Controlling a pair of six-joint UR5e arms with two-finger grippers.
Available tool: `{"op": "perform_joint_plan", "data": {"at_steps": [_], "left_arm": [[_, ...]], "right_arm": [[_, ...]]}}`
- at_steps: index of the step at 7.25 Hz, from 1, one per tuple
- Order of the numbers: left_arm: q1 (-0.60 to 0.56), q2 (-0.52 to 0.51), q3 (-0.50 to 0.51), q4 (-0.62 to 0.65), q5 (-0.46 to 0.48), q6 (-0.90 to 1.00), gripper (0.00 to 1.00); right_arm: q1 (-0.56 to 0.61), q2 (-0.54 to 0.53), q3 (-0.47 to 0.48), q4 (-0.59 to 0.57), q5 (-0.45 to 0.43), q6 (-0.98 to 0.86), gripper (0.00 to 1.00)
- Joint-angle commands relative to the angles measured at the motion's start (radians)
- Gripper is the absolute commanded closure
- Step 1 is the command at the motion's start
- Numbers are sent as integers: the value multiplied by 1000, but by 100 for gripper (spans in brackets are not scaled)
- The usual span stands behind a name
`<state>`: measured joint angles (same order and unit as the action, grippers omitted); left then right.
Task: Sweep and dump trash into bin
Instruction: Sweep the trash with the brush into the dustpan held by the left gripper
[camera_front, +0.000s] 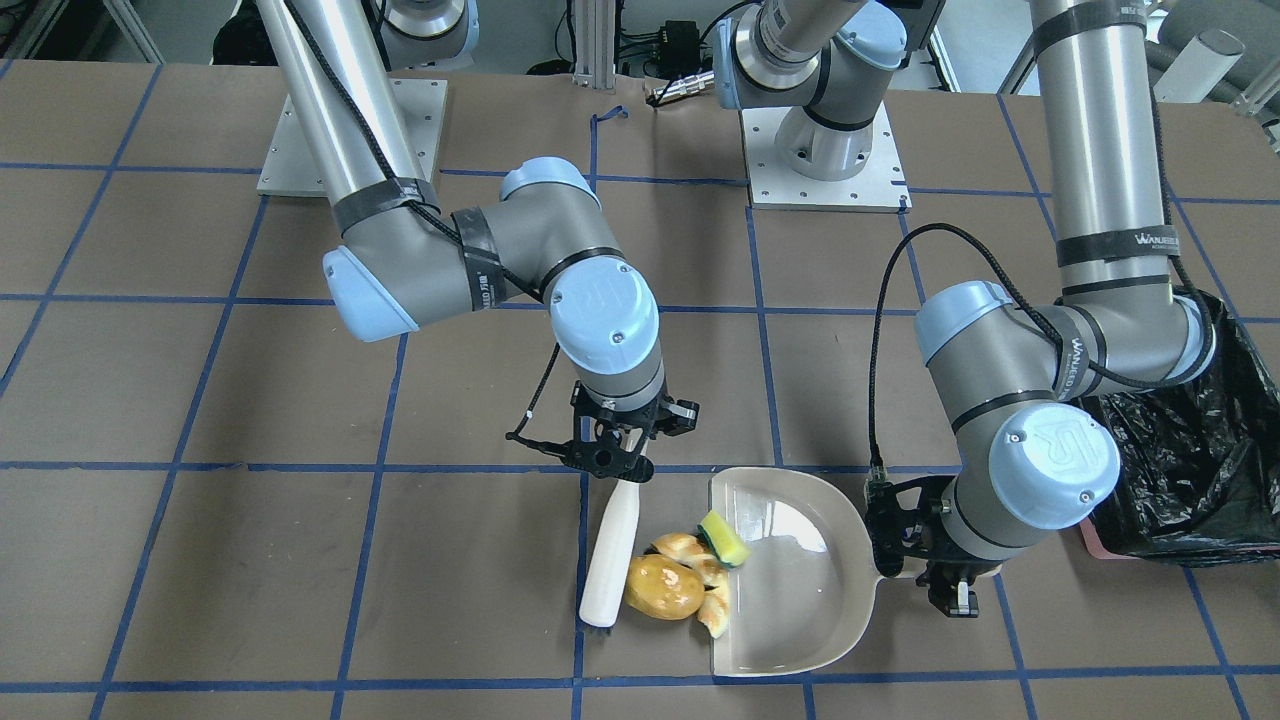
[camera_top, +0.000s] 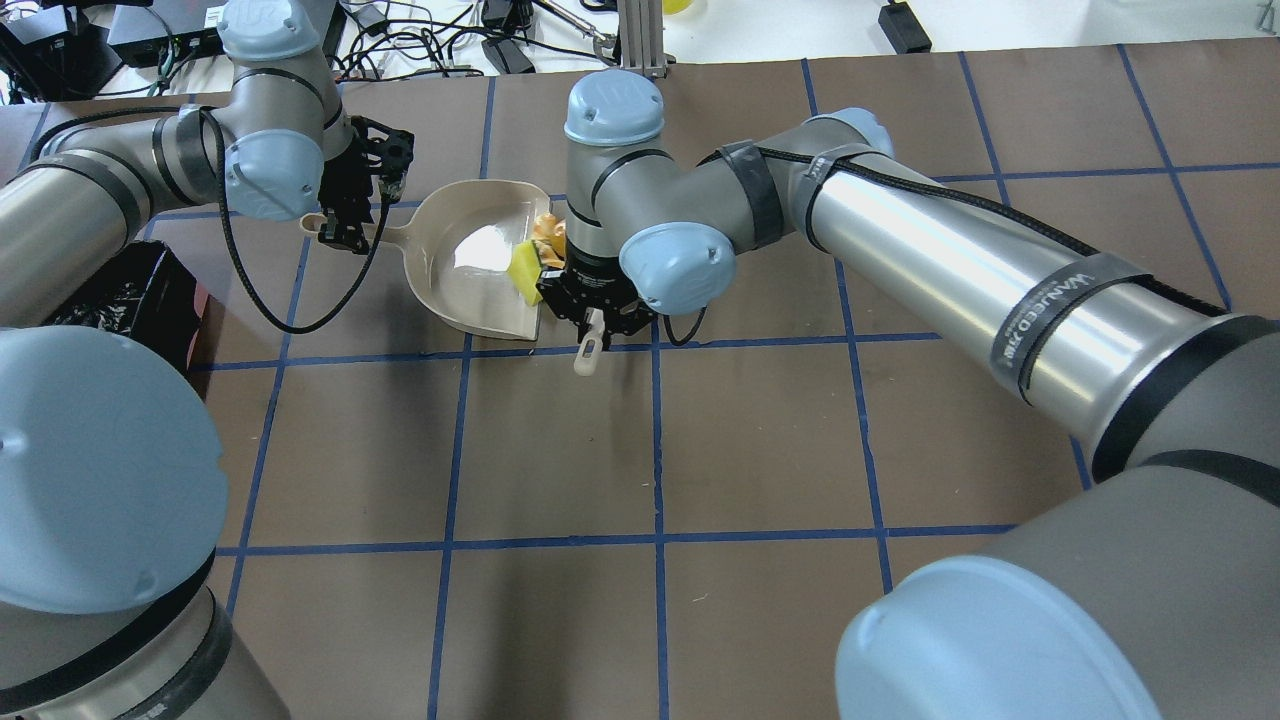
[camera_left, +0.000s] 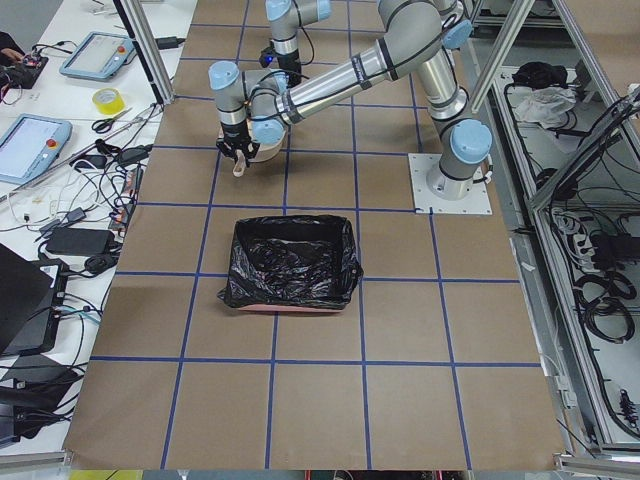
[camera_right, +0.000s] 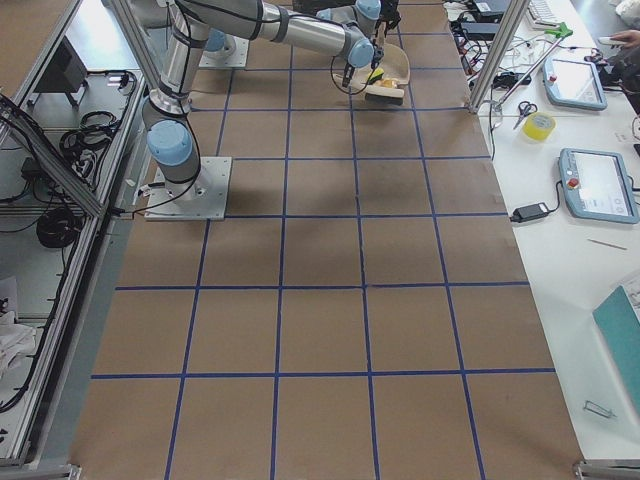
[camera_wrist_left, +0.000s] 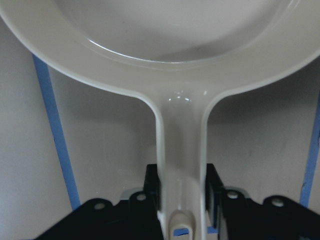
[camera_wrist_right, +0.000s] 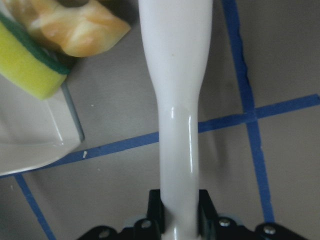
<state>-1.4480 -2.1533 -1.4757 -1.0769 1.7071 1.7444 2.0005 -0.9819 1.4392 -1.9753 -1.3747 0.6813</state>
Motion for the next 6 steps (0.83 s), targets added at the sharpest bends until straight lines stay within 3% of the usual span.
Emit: {"op": "perform_joint_plan", "data": {"at_steps": [1,6], "left_arm": [[0,1,0,0,0,1,100],[0,1,0,0,2,1,100]], "right_arm": [[50,37,-60,-3,0,46,100],[124,77,-109,-88,51,154,100]]}}
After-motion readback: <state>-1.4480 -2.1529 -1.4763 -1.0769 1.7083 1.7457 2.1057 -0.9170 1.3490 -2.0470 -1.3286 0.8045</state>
